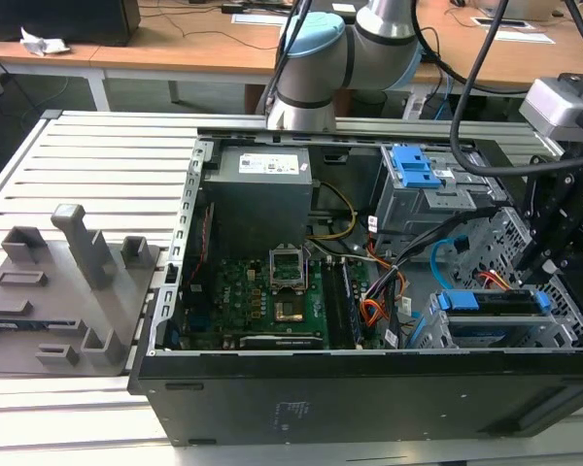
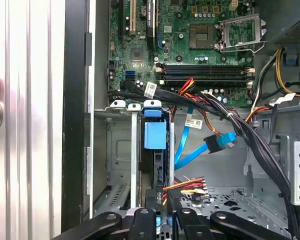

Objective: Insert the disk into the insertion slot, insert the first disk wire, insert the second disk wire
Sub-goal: 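Insert the first disk wire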

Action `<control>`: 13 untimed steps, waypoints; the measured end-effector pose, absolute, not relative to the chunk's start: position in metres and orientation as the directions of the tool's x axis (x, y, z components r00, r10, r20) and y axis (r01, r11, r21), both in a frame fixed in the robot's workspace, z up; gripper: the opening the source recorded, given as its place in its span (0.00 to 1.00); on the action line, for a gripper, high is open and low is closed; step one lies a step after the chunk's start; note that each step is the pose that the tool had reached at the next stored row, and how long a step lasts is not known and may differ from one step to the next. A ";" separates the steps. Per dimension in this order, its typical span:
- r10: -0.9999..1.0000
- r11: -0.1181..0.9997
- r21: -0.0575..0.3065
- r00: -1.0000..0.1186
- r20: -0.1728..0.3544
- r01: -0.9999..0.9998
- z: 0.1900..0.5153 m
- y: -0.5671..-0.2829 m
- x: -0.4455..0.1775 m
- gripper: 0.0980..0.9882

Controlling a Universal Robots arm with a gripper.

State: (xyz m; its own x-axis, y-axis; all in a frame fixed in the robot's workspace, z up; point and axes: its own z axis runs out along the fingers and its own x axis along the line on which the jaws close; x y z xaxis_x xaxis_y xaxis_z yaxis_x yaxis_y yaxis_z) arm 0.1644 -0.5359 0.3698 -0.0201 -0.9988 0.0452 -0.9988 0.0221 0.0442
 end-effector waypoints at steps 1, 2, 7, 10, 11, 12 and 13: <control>-0.999 0.022 0.044 -0.020 0.045 -0.999 0.370 -0.536 0.164 0.15; -0.999 0.022 0.044 -0.020 0.045 -0.999 0.370 -0.536 0.164 0.15; -0.999 0.022 0.044 -0.020 0.045 -0.999 0.370 -0.536 0.164 0.14; -0.999 0.022 0.044 -0.020 0.045 -0.999 0.370 -0.536 0.164 0.01; -0.999 0.022 0.044 -0.020 0.045 -0.999 0.370 -0.536 0.164 0.01; -0.999 0.022 0.044 -0.020 0.045 -0.999 0.370 -0.536 0.164 0.01; -0.999 0.022 0.044 -0.020 0.045 -0.999 0.370 -0.536 0.164 0.01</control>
State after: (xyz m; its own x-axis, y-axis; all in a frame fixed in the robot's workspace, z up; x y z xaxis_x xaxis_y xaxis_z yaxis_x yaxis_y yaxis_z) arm 0.1644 -0.5359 0.3700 -0.0201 -0.9988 0.0454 -0.9988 0.0221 0.0442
